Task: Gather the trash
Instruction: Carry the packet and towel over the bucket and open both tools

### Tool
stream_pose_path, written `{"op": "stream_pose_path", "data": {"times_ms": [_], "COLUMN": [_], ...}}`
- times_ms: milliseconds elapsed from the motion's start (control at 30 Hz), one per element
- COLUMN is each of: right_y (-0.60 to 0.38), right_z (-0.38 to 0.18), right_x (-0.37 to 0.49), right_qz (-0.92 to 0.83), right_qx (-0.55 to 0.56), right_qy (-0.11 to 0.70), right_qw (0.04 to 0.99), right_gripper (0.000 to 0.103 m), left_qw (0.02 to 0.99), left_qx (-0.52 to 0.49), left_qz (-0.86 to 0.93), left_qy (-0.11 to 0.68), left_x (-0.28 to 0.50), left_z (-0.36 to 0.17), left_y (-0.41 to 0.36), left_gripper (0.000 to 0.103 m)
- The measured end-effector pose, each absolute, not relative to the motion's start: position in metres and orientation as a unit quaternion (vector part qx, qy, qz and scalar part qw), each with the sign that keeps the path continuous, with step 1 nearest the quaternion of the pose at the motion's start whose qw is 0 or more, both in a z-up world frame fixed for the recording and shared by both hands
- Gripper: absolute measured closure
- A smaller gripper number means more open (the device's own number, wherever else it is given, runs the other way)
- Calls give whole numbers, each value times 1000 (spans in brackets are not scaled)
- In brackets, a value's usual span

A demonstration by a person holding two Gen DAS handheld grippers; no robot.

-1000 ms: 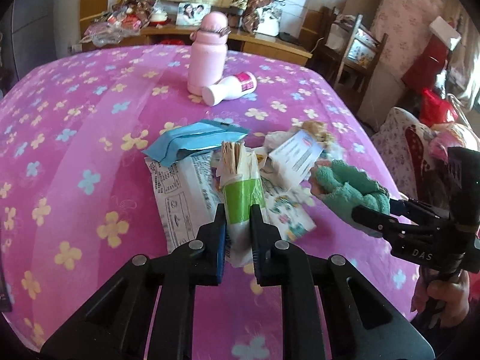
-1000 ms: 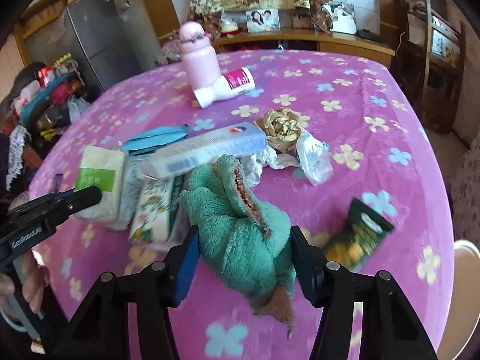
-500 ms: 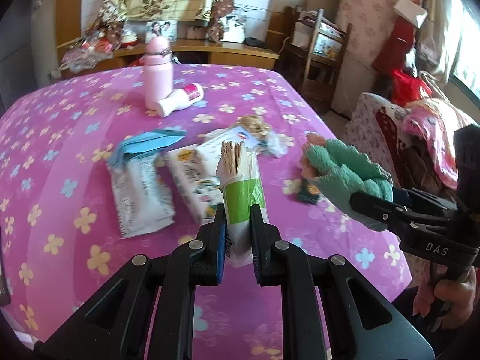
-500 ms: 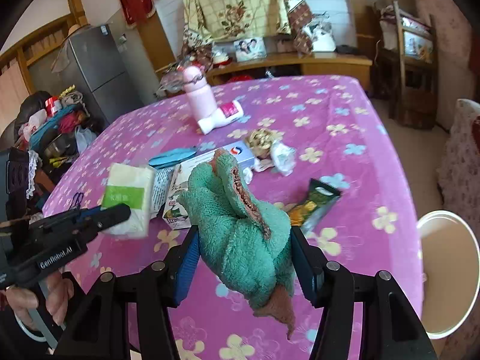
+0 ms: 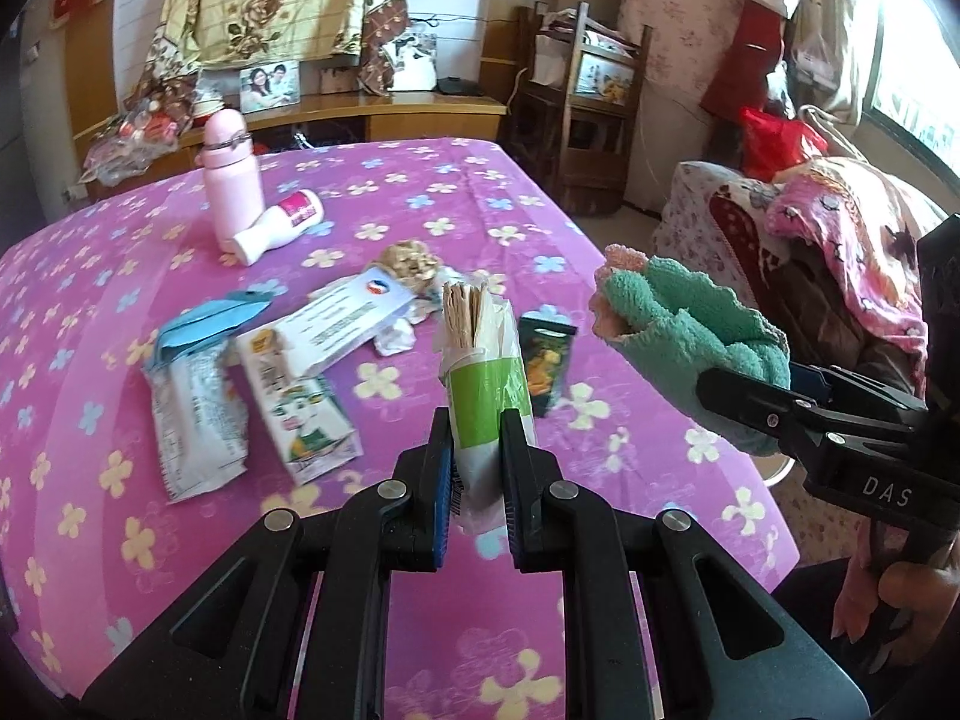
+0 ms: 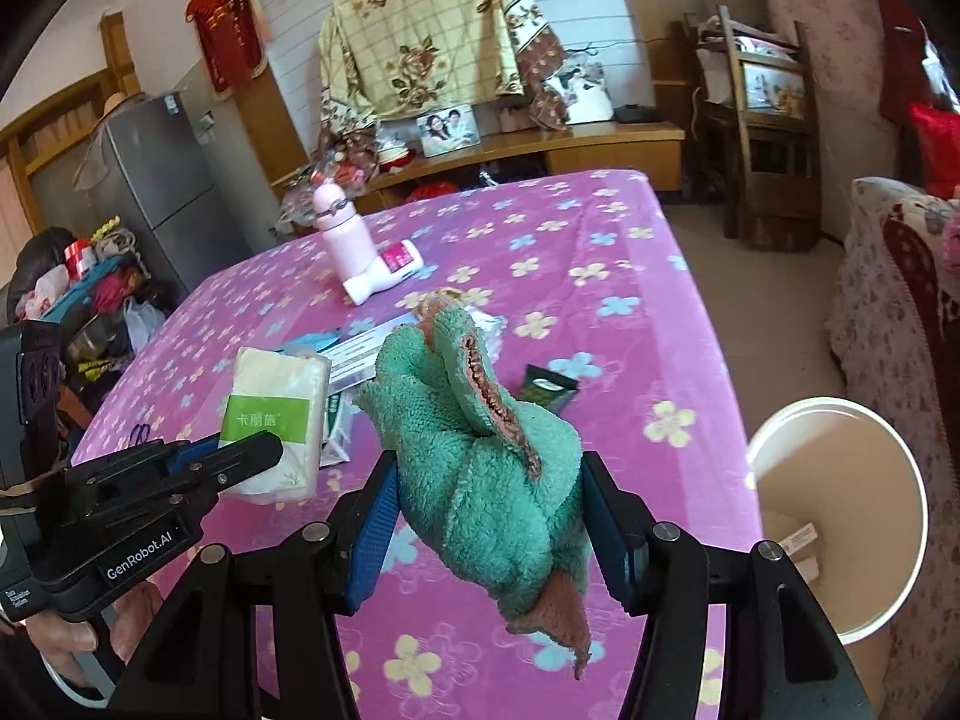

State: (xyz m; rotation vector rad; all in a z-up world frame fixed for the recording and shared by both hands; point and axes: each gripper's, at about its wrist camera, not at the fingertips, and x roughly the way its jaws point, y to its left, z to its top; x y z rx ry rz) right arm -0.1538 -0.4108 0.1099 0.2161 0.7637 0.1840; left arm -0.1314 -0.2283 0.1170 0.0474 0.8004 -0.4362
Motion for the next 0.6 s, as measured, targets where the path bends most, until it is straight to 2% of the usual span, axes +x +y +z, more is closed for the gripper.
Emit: {"op": "stream_pose_path", "data": {"times_ms": [600], "right_y": [-488], "right_z": [107], "right_x": [-176], "right_qz": [22], "right_qx": [137], "right_qy": [363], "right_qw": [921], "right_gripper": [46], "left_qw": [883], "left_qx": [54], "left_qz": [-259], "left_qy": [388], "left_x": [-130], "left_z": [115], "left_y": [-313], "left_gripper": [91]}}
